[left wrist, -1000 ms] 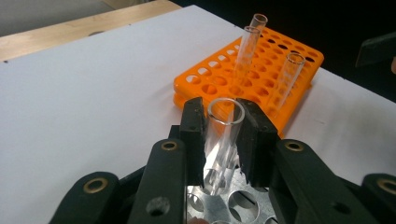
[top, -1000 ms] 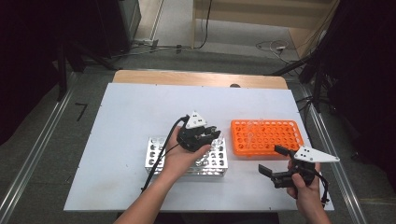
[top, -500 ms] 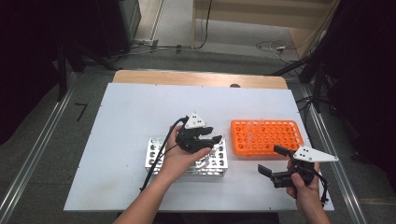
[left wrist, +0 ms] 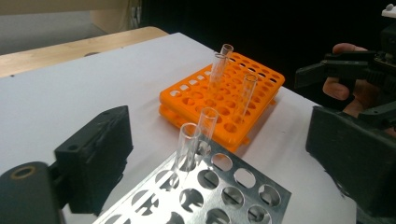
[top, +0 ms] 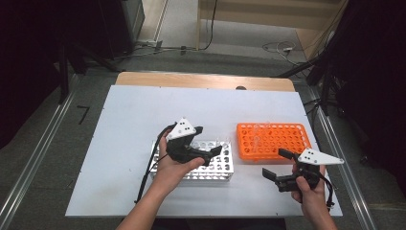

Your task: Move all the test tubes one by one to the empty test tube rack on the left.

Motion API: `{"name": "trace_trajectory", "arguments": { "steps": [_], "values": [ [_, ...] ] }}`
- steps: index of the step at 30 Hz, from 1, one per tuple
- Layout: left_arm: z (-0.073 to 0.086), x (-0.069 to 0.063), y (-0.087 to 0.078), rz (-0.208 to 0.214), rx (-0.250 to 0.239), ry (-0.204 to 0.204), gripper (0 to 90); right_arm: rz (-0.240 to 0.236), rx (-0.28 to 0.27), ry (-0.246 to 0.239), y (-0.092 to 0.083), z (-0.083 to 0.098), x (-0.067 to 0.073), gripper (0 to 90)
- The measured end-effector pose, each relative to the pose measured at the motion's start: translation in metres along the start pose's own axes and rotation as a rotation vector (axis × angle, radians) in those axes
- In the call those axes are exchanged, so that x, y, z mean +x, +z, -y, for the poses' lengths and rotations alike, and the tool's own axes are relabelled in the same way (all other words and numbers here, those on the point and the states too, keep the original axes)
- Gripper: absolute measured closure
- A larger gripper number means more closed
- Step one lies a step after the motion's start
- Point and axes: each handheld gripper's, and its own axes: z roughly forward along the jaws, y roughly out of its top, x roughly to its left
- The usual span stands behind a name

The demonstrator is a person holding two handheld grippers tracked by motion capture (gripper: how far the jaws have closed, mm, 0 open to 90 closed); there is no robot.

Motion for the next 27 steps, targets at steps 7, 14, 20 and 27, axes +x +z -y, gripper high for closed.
{"name": "trace_trajectory", "arguments": {
  "steps": [7, 14, 20, 27],
  "values": [
    [0.010, -0.001, -0.021, -0.001, -0.012, 0.012, 0.0, 0.010, 0.002, 0.000, 0.002, -0.006, -0.001, 0.0],
    [0.020, -0.001, -0.039, -0.014, -0.031, 0.015, 0.0, 0.015, -0.004, -0.005, 0.008, -0.018, -0.002, 0.0],
    [0.027, 0.006, -0.052, -0.028, -0.038, 0.004, 0.0, 0.025, 0.033, -0.013, 0.021, -0.032, -0.008, 0.0],
    [0.033, 0.013, -0.062, -0.047, -0.039, -0.014, 0.0, 0.053, 0.053, 0.012, 0.041, -0.044, -0.022, 5.1]
  ]
}}
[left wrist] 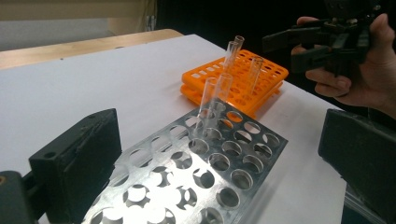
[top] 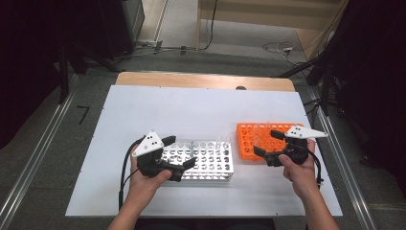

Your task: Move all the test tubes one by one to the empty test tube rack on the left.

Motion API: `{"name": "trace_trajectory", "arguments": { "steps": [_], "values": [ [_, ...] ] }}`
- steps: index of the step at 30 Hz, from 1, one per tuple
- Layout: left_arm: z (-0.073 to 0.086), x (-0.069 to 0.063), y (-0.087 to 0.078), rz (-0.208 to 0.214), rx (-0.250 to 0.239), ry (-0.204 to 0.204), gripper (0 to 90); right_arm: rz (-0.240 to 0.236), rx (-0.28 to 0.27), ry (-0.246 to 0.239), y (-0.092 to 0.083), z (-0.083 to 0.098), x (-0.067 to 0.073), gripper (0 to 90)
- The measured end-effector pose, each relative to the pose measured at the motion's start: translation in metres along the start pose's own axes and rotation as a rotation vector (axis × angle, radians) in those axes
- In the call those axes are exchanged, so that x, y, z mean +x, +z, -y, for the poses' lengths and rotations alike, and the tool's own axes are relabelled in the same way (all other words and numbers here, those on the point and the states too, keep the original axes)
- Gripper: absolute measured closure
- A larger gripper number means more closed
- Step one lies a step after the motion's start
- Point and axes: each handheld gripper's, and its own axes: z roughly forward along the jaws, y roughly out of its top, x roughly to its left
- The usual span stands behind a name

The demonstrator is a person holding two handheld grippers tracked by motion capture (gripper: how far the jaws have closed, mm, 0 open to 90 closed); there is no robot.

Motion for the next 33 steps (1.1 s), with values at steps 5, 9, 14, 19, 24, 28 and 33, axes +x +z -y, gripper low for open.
{"name": "trace_trajectory", "arguments": {
  "steps": [5, 9, 14, 19, 24, 28, 33],
  "values": [
    [0.003, 0.003, -0.001, -0.006, 0.001, -0.012, 0.0, 0.028, 0.030, 0.023, 0.011, 0.005, -0.004, 20.0],
    [0.004, 0.005, -0.002, -0.007, -0.002, -0.017, 0.0, 0.044, 0.077, 0.020, 0.020, 0.019, -0.007, 34.4],
    [0.006, 0.005, 0.000, -0.007, 0.004, -0.019, 0.0, 0.033, 0.099, 0.003, 0.028, 0.028, -0.008, 47.1],
    [0.007, 0.004, 0.002, -0.006, 0.007, -0.016, 0.0, 0.016, 0.094, -0.006, 0.033, 0.030, -0.006, 54.0],
    [0.007, 0.004, 0.003, -0.002, 0.008, -0.018, 0.0, 0.037, 0.099, -0.029, 0.034, 0.034, -0.003, 60.6],
    [0.007, 0.003, 0.003, 0.011, 0.007, -0.027, 0.0, 0.062, 0.089, -0.042, 0.035, 0.036, -0.003, 65.0],
    [0.005, 0.003, 0.001, 0.009, -0.001, -0.026, 0.0, 0.070, 0.078, -0.047, 0.036, 0.037, -0.002, 71.3]
  ]
}}
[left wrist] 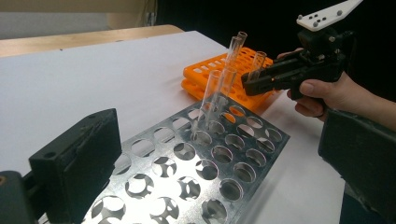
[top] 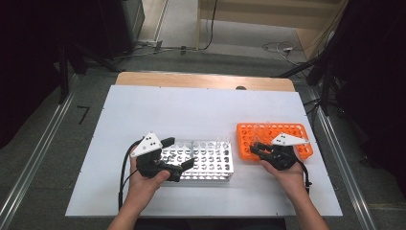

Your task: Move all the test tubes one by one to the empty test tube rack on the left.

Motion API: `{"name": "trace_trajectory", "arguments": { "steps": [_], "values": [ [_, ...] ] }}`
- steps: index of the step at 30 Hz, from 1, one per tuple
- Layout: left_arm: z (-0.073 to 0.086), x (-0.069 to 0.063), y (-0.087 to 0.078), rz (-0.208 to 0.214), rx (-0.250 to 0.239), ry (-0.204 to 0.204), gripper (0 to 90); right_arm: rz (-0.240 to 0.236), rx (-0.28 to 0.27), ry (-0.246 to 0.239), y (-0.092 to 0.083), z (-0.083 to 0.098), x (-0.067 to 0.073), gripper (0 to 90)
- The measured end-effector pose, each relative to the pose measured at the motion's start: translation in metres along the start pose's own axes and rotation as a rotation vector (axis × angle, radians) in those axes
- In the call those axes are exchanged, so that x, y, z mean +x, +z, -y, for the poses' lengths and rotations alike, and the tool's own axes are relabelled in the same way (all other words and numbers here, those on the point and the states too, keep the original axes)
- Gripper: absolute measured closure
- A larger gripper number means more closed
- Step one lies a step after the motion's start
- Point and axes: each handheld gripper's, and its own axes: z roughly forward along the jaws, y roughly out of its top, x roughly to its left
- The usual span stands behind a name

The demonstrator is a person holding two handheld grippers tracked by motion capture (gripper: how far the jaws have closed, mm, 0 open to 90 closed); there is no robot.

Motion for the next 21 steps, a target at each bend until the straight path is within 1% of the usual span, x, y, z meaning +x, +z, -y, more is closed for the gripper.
{"name": "trace_trajectory", "arguments": {
  "steps": [4, 10, 15, 19, 21],
  "values": [
    [0.000, 0.001, 0.000, -0.004, 0.002, 0.001, 0.0, 0.017, -0.002, -0.007, -0.001, 0.000, 0.000, 73.7],
    [0.001, -0.001, 0.002, -0.006, 0.008, 0.005, 0.0, 0.013, -0.018, 0.006, -0.004, -0.001, -0.001, 73.9],
    [0.001, -0.001, 0.002, -0.006, 0.008, 0.006, 0.0, 0.007, -0.042, 0.004, -0.010, -0.005, 0.001, 74.0],
    [0.000, -0.002, 0.001, -0.006, 0.004, 0.009, 0.0, 0.018, -0.062, 0.000, -0.016, -0.009, 0.002, 74.0],
    [0.000, -0.002, 0.001, -0.006, 0.004, 0.009, 0.0, 0.020, -0.074, 0.012, -0.020, -0.012, 0.003, 74.0]
  ]
}}
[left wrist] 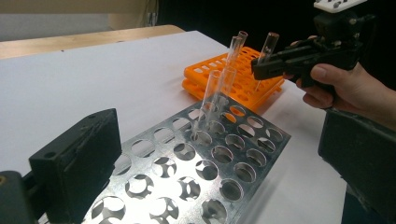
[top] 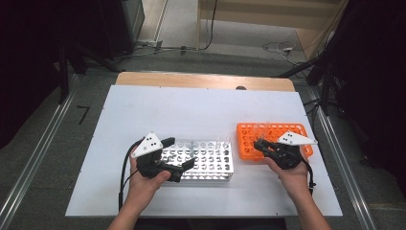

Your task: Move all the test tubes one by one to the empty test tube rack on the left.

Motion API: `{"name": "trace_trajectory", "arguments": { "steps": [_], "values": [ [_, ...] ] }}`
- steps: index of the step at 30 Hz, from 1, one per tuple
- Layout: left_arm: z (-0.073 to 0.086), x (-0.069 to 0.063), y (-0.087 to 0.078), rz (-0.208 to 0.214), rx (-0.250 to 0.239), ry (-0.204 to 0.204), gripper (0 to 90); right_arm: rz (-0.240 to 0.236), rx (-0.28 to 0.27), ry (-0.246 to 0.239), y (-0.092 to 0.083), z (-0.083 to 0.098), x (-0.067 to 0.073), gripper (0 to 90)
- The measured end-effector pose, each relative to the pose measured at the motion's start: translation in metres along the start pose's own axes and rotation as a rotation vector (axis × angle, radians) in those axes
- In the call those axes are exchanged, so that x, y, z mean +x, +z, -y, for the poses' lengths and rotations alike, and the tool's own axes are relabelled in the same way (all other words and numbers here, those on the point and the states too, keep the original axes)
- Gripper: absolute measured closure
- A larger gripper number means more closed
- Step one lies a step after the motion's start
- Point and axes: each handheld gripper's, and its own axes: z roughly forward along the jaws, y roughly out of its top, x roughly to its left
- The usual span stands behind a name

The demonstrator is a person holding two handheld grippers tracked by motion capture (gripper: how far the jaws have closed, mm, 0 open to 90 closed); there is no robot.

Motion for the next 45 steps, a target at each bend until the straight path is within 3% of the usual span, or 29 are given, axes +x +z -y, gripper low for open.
{"name": "trace_trajectory", "arguments": {
  "steps": [17, 33, 45],
  "values": [
    [-0.004, -0.001, -0.004, -0.003, -0.014, 0.003, 0.0, -0.068, -0.057, -0.033, -0.019, -0.023, 0.025, 74.0],
    [-0.007, -0.008, -0.005, 0.013, -0.016, 0.017, 0.0, -0.198, -0.094, -0.036, -0.027, -0.037, 0.051, 74.1],
    [-0.013, -0.020, -0.003, 0.051, -0.021, 0.044, 0.0, -0.290, -0.080, -0.089, -0.025, -0.044, 0.083, 74.0]
  ]
}}
